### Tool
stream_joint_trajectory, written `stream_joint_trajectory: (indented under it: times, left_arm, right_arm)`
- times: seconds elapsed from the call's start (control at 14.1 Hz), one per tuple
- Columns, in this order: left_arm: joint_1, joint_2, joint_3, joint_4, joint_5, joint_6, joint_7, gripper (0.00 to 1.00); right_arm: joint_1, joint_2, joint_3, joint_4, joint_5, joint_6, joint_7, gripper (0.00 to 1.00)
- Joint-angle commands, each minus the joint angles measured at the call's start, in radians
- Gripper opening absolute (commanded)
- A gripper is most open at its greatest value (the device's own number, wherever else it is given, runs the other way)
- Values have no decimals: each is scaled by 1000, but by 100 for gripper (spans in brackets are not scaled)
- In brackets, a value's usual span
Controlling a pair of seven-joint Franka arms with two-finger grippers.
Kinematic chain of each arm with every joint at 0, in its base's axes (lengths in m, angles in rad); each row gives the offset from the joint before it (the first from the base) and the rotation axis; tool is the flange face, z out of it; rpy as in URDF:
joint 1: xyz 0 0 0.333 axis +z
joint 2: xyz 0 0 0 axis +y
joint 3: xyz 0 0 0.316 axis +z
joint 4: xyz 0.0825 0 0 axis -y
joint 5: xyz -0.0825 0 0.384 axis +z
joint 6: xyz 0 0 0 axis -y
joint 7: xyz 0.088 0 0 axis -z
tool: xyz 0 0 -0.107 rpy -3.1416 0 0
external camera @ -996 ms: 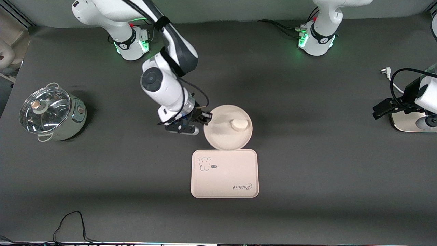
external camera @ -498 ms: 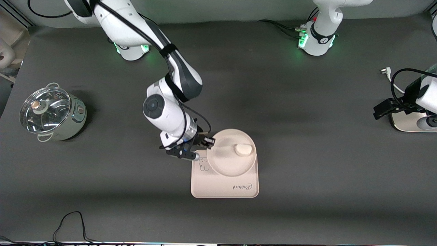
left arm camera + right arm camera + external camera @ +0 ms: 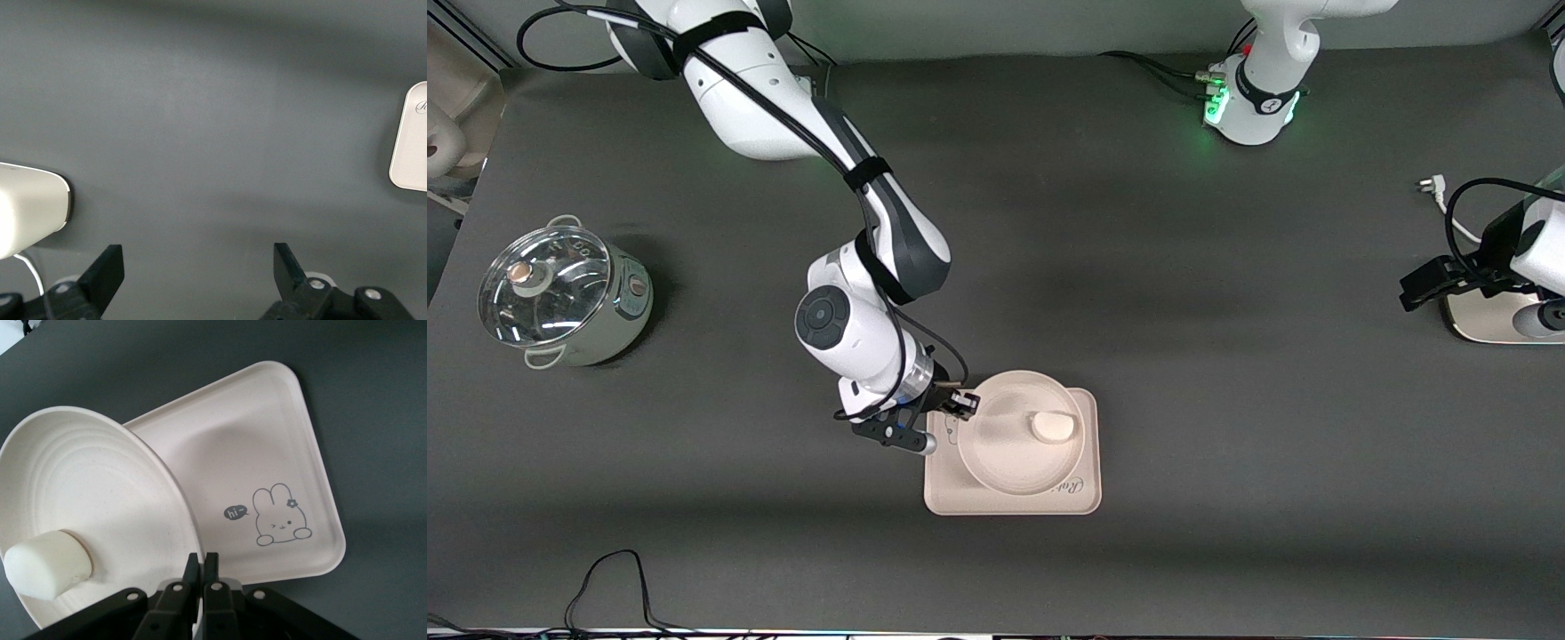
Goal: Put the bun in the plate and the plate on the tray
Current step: 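Slide the plate with the right gripper onto the cream tray, then center the plate on the tray and open the right gripper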
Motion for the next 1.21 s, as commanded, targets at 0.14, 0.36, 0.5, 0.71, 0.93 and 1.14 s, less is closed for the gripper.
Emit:
stream_joint_trajectory:
  times: [0.14,0.36,0.5,0.71,0.93,1.14]
  left_arm:
    - [2,4,1,12,1,5,18,100]
    - [2,4,1,12,1,5,18,100]
    - [2,4,3,12,1,5,18,100]
    - [2,4,3,12,1,5,18,100]
    - [2,4,3,12,1,5,18,100]
    - [2,4,1,12,1,5,18,100]
  right_arm:
    - [-11,93,7,103,23,5,-26,0]
    - [-9,129,7,104,21,51,-26,0]
    - [-9,144,9,104,21,60,-26,0]
    - [-9,182,9,103,23,105,-40,0]
    - [-9,190,10,103,18,107,-42,14]
    - [-9,188,12,103,23,107,-65,44]
